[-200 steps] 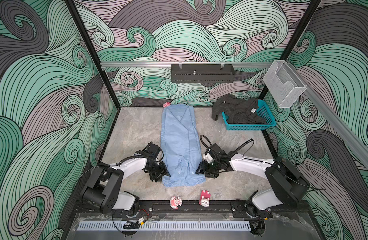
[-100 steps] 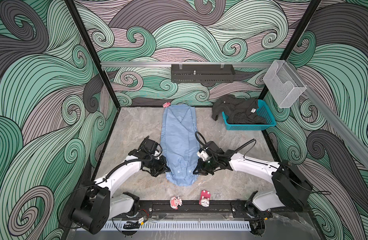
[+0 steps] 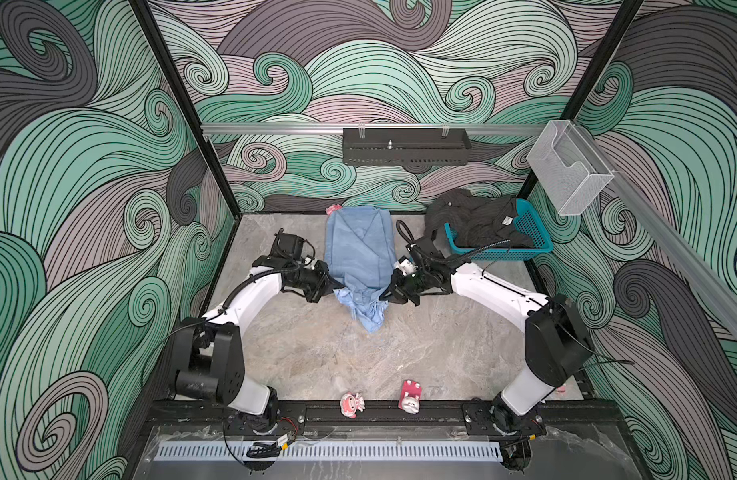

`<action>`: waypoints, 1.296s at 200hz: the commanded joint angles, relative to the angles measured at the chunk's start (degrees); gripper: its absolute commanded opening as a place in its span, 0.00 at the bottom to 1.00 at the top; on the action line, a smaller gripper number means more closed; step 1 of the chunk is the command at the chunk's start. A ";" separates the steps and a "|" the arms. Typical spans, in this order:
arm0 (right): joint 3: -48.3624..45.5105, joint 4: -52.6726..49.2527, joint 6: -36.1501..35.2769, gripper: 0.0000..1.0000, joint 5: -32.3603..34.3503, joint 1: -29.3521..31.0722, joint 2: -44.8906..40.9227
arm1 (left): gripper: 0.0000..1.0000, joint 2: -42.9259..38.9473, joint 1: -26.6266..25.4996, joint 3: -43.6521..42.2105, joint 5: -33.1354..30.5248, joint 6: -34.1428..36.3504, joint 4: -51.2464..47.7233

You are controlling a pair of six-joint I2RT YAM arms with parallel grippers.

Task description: Fold and stack the long sleeve shirts

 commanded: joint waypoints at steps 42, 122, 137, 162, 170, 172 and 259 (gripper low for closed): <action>18.05 -2.03 5.59 0.07 -6.10 -5.81 12.32 | 0.00 14.64 4.03 16.31 5.12 -5.06 3.48; 40.87 -0.33 11.78 0.09 -7.60 -10.24 32.13 | 0.00 31.14 7.03 30.00 4.02 -10.85 8.67; 44.88 -0.27 12.68 0.10 -7.66 -10.83 35.90 | 0.00 34.27 7.17 32.25 4.23 -12.40 10.13; 49.41 -0.33 13.96 0.12 -7.22 -11.77 41.25 | 0.00 39.62 7.21 35.99 4.15 -14.11 10.96; 49.98 -0.32 14.31 0.13 -7.02 -12.00 42.47 | 0.00 41.15 7.26 36.71 3.91 -14.55 11.32; 50.05 -0.28 14.33 0.13 -6.91 -12.10 42.67 | 0.00 41.44 7.26 36.83 3.90 -14.69 11.41; 49.72 -0.74 8.78 0.44 -1.94 -15.56 41.80 | 0.64 42.85 8.67 40.91 3.35 -17.10 13.68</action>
